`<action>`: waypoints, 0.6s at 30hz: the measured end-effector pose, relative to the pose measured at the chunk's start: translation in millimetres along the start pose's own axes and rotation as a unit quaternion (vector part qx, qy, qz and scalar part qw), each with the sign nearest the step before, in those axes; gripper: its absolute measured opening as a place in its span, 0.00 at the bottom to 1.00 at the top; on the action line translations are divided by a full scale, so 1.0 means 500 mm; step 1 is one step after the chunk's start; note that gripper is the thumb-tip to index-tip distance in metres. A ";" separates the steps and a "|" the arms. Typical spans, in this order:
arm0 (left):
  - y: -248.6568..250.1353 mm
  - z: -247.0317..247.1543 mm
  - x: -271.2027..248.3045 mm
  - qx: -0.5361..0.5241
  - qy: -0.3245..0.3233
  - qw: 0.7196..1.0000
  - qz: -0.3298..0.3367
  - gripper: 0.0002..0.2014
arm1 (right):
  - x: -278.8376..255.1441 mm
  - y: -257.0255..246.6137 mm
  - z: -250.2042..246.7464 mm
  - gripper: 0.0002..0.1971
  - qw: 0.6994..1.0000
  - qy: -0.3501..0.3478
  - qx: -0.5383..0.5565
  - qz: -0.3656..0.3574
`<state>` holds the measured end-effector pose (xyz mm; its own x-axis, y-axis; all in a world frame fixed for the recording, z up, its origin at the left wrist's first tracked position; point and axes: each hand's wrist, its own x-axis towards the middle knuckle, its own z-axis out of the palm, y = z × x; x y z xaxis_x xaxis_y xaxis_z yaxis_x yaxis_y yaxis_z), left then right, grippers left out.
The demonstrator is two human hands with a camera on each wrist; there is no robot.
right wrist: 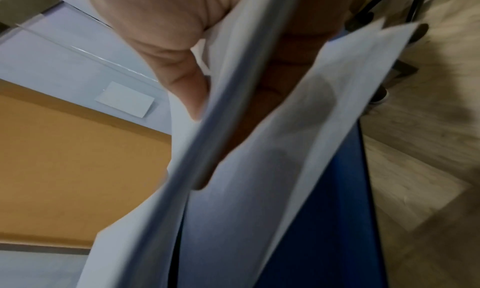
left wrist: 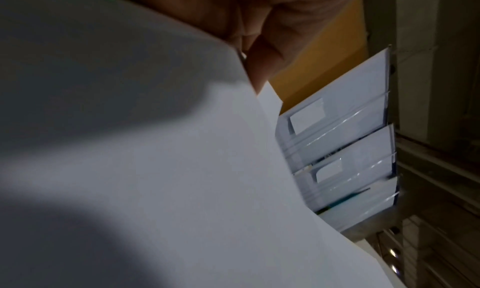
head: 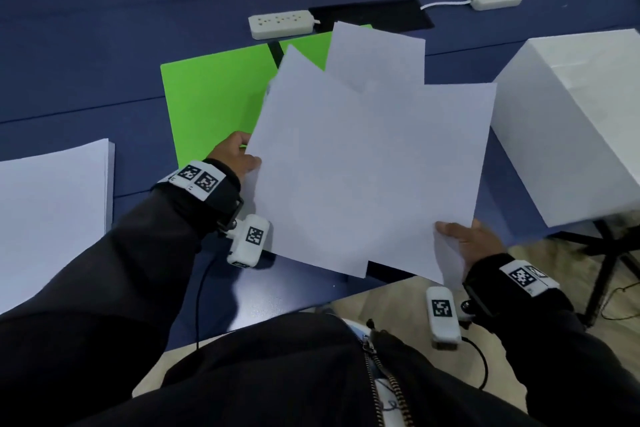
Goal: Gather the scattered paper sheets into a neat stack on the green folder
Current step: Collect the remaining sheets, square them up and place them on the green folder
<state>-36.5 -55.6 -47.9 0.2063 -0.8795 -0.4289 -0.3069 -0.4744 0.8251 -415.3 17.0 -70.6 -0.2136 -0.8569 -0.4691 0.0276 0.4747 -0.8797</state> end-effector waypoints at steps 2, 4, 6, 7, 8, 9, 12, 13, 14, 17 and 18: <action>0.004 -0.026 -0.001 -0.014 0.015 1.000 0.001 0.24 | -0.010 -0.004 -0.006 0.08 0.999 -0.015 0.039 -0.005; 0.007 -0.042 -0.007 -0.044 0.020 0.999 0.009 0.17 | -0.014 -0.002 -0.009 0.24 0.999 -0.025 0.046 -0.013; 0.014 -0.041 -0.018 -0.072 0.019 0.997 0.018 0.15 | -0.024 -0.009 0.005 0.14 0.998 -0.042 0.052 -0.020; 0.019 -0.033 -0.027 -0.088 0.016 0.996 0.023 0.15 | -0.031 -0.013 0.015 0.06 0.997 -0.046 0.054 -0.027; 0.025 -0.021 -0.038 -0.099 0.010 0.995 0.030 0.15 | -0.031 -0.012 0.022 0.09 0.996 -0.050 0.064 -0.027; 0.026 -0.008 -0.043 -0.103 0.003 0.994 0.035 0.15 | -0.034 -0.012 0.033 0.12 0.996 -0.057 0.059 -0.025; 0.031 0.026 -0.063 -0.102 -0.019 0.994 0.044 0.14 | -0.045 -0.013 0.068 0.12 0.995 -0.085 0.053 -0.007; 0.031 0.034 -0.068 -0.100 -0.022 0.994 0.047 0.14 | -0.046 -0.013 0.078 0.13 0.994 -0.096 0.061 -0.003; 0.030 0.040 -0.073 -0.099 -0.022 0.994 0.048 0.14 | -0.051 -0.016 0.088 0.15 0.991 -0.113 0.074 0.004; 0.019 0.051 -0.076 -0.113 -0.016 0.992 0.050 0.14 | -0.053 -0.014 0.114 0.14 0.987 -0.140 0.072 0.008; 0.016 0.051 -0.077 -0.116 -0.013 0.992 0.051 0.14 | -0.053 -0.015 0.122 0.13 0.988 -0.142 0.067 0.009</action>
<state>-70.5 -26.5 -34.3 0.1598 -0.9246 -0.3458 -0.1019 -0.3639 0.9259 -350.3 23.8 -56.5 0.0691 -0.8797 -0.4704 0.1609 0.4752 -0.8650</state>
